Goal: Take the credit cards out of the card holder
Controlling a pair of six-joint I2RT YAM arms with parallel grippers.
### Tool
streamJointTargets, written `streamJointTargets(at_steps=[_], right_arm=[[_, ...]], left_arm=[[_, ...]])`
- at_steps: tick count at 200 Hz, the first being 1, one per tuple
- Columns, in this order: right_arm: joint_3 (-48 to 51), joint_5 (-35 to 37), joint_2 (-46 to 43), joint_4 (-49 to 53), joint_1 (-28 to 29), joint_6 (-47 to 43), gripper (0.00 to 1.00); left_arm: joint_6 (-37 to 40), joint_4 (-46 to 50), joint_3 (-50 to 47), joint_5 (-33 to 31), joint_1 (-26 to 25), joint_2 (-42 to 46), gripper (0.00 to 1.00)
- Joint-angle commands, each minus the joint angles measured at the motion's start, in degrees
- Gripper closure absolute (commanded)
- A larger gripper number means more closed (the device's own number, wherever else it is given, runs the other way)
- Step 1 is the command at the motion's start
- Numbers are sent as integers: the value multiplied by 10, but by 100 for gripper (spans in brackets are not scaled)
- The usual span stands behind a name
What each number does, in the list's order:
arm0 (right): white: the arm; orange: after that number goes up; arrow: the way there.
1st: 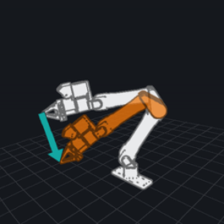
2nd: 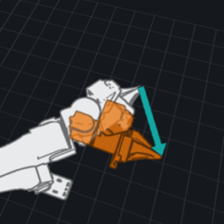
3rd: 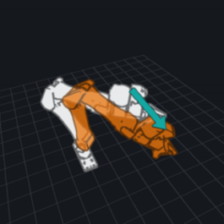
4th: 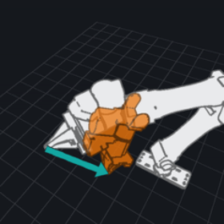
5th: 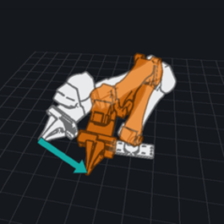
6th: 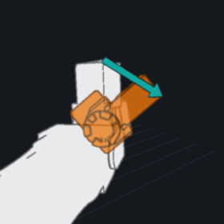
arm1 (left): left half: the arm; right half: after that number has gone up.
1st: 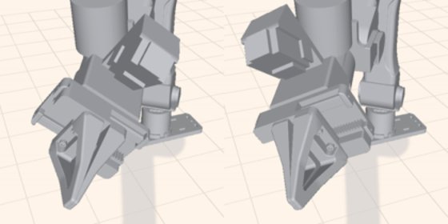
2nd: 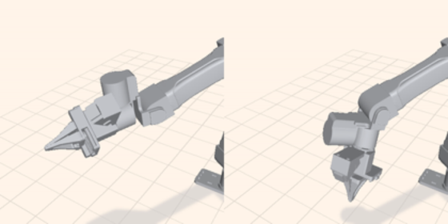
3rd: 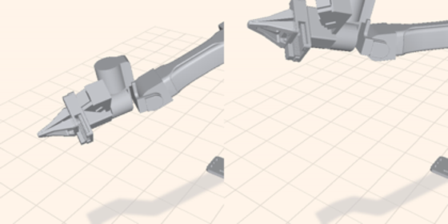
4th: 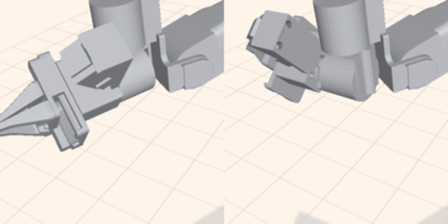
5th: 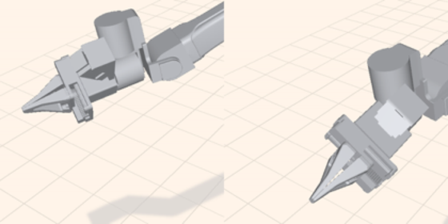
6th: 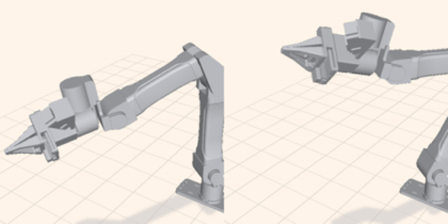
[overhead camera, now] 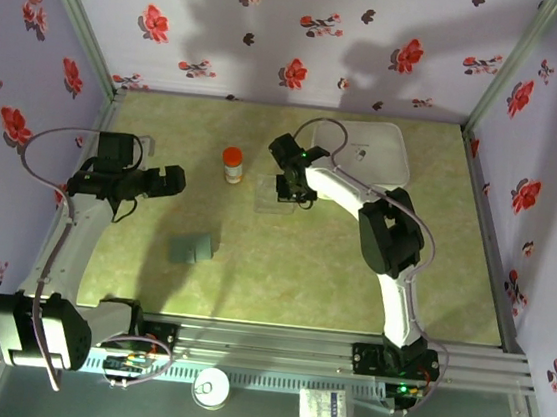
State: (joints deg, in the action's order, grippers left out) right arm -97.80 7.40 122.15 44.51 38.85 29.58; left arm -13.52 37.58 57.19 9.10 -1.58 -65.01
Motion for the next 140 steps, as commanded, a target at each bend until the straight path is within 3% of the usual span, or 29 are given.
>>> streamJointTargets(at_steps=[1, 45, 76, 140], right_arm=[[32, 15, -36, 20, -11, 1, 87], [67, 22, -69, 17, -21, -3, 85], [78, 0, -80, 8, -26, -10, 76], [141, -13, -151, -20, -38, -1, 49]], left_arm=[[11, 6, -1, 8, 3, -6, 0], [11, 6, 0, 8, 3, -6, 0], [11, 7, -2, 9, 3, -3, 0], [10, 5, -1, 9, 3, -3, 0]])
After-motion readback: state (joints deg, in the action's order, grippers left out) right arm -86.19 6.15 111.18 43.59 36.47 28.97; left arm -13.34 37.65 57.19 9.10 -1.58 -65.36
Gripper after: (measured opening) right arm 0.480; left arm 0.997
